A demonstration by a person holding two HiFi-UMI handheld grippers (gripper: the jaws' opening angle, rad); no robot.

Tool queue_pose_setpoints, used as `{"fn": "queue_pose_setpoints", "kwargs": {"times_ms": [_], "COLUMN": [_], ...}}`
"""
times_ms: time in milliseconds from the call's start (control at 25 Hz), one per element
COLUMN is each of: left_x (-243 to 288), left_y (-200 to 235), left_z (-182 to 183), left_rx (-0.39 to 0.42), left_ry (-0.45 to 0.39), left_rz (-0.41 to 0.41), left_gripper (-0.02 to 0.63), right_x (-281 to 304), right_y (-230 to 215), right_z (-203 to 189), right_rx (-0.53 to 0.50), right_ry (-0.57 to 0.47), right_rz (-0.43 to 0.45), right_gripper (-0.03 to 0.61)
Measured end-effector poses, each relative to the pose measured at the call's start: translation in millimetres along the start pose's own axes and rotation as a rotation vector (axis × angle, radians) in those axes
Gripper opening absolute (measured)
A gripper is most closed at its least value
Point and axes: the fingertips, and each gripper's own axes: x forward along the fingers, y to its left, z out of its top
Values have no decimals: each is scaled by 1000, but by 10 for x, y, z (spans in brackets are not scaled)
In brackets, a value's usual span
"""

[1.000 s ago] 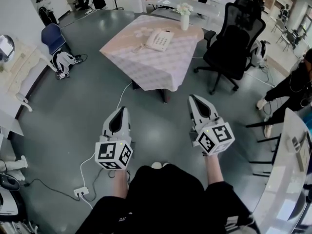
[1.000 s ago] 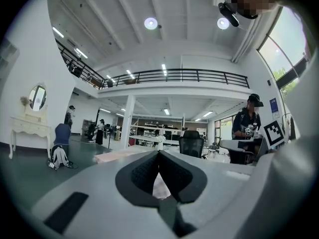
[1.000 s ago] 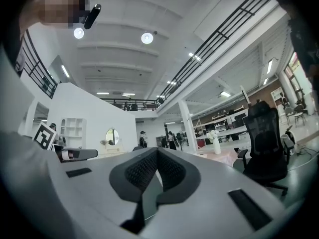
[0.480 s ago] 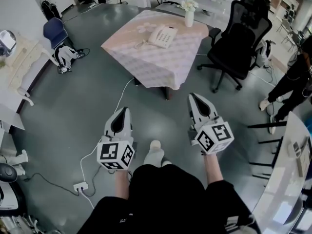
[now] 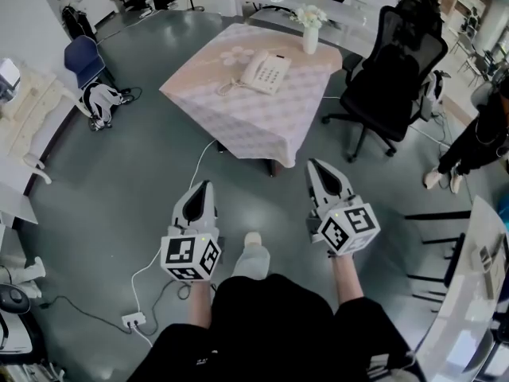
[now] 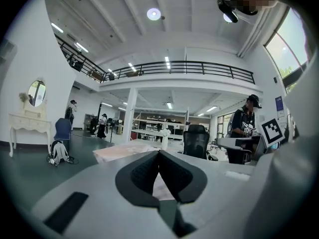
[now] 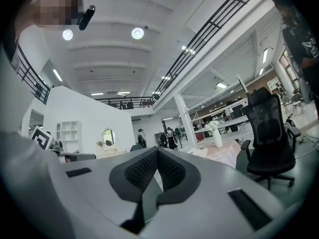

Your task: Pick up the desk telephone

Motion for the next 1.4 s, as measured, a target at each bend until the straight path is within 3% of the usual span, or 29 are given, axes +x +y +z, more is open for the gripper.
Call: {"fn": "queue_pose_setpoints", "kwargs": {"times_ms": [720, 1000, 1400], "left_x": [1357, 1706, 2098], "left_y": [776, 1019, 1184], "left_z": [176, 137, 64], "left_rx": [-2, -14, -24], "left_ry": [27, 42, 75], "left_rz": [-88, -106, -128], "left_gripper": [-2, -2, 0], "right_x": [1382, 1752, 2113], "right_y": [-459, -546, -766], "right_z": [-43, -133, -247], "right_rx": [-14, -78, -44], "right_ry": [20, 41, 70], "right_rz": [-92, -125, -151], "right_gripper": [-8, -8, -8]}}
